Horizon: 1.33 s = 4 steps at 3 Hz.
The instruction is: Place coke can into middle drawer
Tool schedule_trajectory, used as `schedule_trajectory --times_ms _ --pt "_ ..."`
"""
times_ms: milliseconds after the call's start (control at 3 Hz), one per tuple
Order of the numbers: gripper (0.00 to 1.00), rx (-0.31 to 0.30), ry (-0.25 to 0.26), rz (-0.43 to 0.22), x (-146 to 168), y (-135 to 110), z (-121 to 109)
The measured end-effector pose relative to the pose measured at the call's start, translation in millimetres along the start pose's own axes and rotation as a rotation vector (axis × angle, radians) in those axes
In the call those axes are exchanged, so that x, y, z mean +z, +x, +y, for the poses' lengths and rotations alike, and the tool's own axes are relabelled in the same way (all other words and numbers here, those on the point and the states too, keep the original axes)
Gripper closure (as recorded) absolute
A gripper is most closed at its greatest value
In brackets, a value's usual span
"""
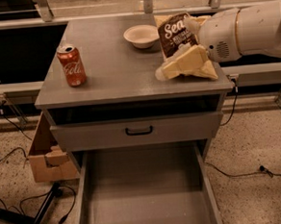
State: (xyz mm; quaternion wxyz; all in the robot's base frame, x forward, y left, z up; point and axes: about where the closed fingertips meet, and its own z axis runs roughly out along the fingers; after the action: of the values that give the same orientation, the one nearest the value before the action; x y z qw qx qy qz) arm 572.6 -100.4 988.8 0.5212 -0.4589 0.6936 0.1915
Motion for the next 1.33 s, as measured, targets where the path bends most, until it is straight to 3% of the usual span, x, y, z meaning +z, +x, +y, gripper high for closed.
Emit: schedule_trajectory --times_ms 333,667,1000,1333 --pt "0.00 0.021 -0.029 -0.044 39 -3 -4" --pt "0.00 0.036 -0.081 -0.115 106 -16 -2" --pt "0.00 0.073 -0.155 -0.217 191 -28 15" --pt "0.00 0.078 -0.168 -0.240 244 -30 27"
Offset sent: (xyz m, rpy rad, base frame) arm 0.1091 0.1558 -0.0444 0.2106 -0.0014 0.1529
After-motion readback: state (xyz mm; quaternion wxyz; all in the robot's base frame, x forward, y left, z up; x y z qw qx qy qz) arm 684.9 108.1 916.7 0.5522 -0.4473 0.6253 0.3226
